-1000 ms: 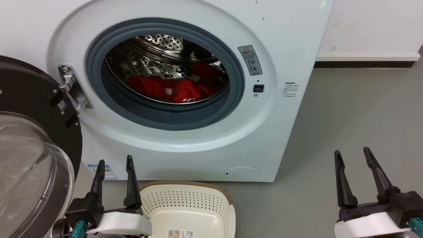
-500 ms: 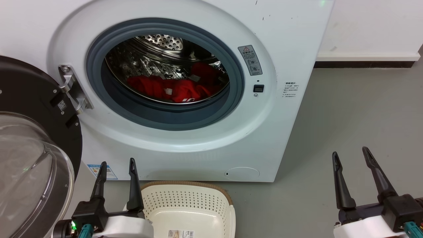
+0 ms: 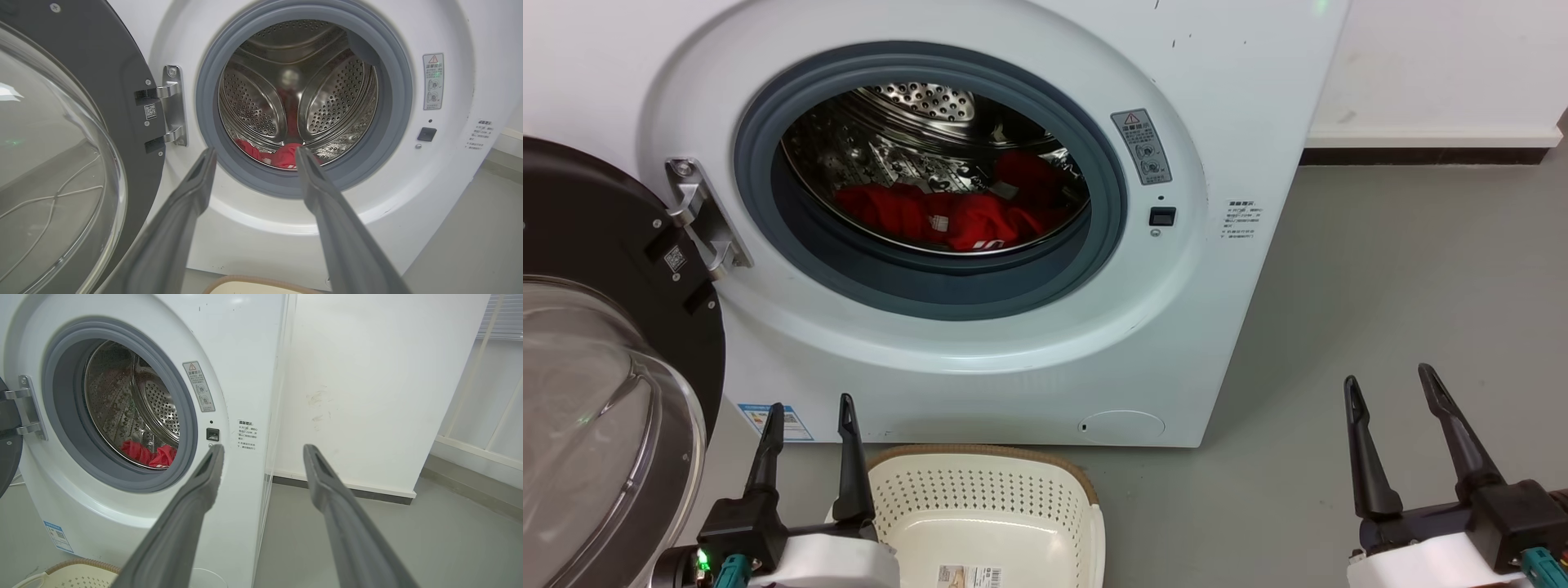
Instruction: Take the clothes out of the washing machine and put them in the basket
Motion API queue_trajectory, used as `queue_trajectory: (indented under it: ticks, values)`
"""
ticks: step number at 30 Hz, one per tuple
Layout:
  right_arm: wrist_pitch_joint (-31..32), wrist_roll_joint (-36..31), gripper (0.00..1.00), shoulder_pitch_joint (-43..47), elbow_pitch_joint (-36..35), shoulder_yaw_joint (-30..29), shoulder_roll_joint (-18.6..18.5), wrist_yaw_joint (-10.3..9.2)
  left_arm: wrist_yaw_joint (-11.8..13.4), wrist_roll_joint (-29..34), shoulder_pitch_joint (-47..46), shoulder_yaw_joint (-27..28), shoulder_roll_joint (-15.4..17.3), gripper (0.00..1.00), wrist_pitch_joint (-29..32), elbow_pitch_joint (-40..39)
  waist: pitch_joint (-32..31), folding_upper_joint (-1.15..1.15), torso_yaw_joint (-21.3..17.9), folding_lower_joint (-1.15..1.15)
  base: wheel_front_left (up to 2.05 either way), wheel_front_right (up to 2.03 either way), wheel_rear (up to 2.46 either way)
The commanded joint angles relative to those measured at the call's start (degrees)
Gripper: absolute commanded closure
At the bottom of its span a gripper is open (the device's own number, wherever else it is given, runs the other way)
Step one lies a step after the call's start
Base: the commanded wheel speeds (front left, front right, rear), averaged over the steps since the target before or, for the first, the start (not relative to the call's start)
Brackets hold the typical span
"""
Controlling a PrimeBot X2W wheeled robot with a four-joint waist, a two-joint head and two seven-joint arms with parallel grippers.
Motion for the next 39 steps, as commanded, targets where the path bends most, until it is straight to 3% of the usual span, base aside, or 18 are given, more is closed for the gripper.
queue_trajectory:
  ticks: [1, 10, 19, 25, 34, 35, 39]
  values:
    - [-0.12, 0.11, 0.00, 0.03, 0.03, 0.03, 0.13, -0.02, -0.07, -0.34, -0.22, 0.04, 0.03, 0.00, -0.18, 0.32, 0.15, 0.00, -0.07, 0.00, 0.00, 0.00, 0.00]
    - [-0.12, -0.25, 0.00, -1.99, -0.81, 0.84, 0.13, -0.02, -3.10, -0.13, -7.91, -0.11, 0.01, 0.00, -0.17, 7.29, 3.52, 0.00, -1.04, 0.00, 0.00, 0.00, 0.00]
    - [-0.11, -0.50, 0.00, -6.31, -1.78, 2.33, 0.14, -0.03, -7.02, 1.85, -27.75, 1.59, 0.41, 0.00, -0.17, 23.37, 12.24, 0.00, -3.91, 0.00, 0.00, 0.00, 0.00]
    - [-0.11, 0.77, 0.00, -11.61, -2.77, 2.30, 0.15, -0.03, -8.82, 3.54, -43.26, 1.59, 3.48, 0.00, -0.17, 34.61, 20.92, 0.00, -6.40, 0.00, 0.00, 0.00, 0.00]
    - [-0.11, 3.13, 0.00, -18.83, -3.91, 2.23, 0.15, -0.03, -10.70, 7.89, -66.60, -3.04, 8.62, 0.00, 2.09, 52.29, 32.50, 0.00, -9.57, 0.00, 0.00, 0.00, 0.00]
    - [-0.11, 4.03, 0.00, -20.02, -4.00, 2.49, 0.15, -0.03, -11.26, 8.08, -72.48, -3.90, 10.13, 0.00, 4.16, 56.75, 34.68, 0.00, -10.59, 0.00, 0.00, 0.00, 0.00]
    - [-0.11, 4.94, 0.00, -21.38, -4.32, 2.75, 0.15, -0.03, -12.24, 7.87, -79.69, -5.26, 11.69, 0.00, 9.57, 62.04, 37.21, 0.00, -11.73, 0.00, 0.00, 0.00, 0.00]
